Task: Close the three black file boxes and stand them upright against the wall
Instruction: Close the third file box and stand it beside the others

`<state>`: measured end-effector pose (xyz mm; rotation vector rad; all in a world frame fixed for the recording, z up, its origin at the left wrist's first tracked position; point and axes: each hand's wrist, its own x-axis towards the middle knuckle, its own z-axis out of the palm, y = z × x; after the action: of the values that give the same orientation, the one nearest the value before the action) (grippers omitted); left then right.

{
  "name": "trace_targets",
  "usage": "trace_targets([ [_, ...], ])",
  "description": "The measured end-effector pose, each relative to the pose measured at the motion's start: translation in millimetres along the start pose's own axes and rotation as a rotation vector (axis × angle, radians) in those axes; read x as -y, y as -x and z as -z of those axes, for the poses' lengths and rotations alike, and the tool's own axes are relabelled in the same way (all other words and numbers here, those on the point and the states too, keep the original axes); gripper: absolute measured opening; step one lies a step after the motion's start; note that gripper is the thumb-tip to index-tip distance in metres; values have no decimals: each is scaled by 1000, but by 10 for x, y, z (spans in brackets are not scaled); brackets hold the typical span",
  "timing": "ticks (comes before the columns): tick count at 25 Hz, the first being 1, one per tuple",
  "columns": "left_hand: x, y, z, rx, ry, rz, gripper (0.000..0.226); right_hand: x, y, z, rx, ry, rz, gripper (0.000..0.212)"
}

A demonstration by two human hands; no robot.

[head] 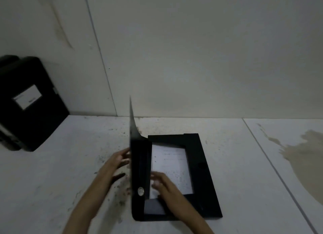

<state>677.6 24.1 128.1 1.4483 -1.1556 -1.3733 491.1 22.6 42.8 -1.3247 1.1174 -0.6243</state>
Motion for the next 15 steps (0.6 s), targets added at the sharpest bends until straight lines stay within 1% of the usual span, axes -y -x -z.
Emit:
trace_targets([
  [1, 92, -57, -119, 36, -65, 0, 55, 34, -15, 94, -41, -55, -4, 29],
  [2, 165, -90, -297, 70, -118, -14, 37, 76, -8, 197, -85, -122, -24, 34],
  [3, 301, -142, -423, 96, -180, -18, 28, 108, 9, 305, -140, -199, -57, 33],
  [5, 660, -227, -621, 189, -322, -17, 36, 92, 89, 552, -263, -292, -138, 18],
  [7, 930, -297, -766, 255, -538, -4, 43, -35, 217, 789, -384, -322, -175, 23],
  [9, 1136, -336, -858, 311, -772, -50, 45, -240, 338, 1005, -523, -352, -196, 32],
  [10, 1242, -350, -887, 319, -852, -68, 46, -314, 391, 1084, -570, -373, -202, 36],
  [11, 1332, -355, -895, 320, -934, -93, 51, -385, 432, 1150, -602, -378, -207, 38],
  [12, 1447, -359, -891, 274, -1047, -168, 53, -451, 457, 1186, -645, -354, -220, 35],
  [13, 1546, -369, -866, 197, -1193, -237, 55, -512, 467, 1197, -671, -276, -224, 30],
  [14, 1583, -380, -842, 173, -1253, -180, 57, -563, 466, 1178, -671, -150, -215, 28],
  [15, 1643, -398, -847, 119, -1302, -170, 59, -620, 436, 1132, -659, 4, -199, 32],
])
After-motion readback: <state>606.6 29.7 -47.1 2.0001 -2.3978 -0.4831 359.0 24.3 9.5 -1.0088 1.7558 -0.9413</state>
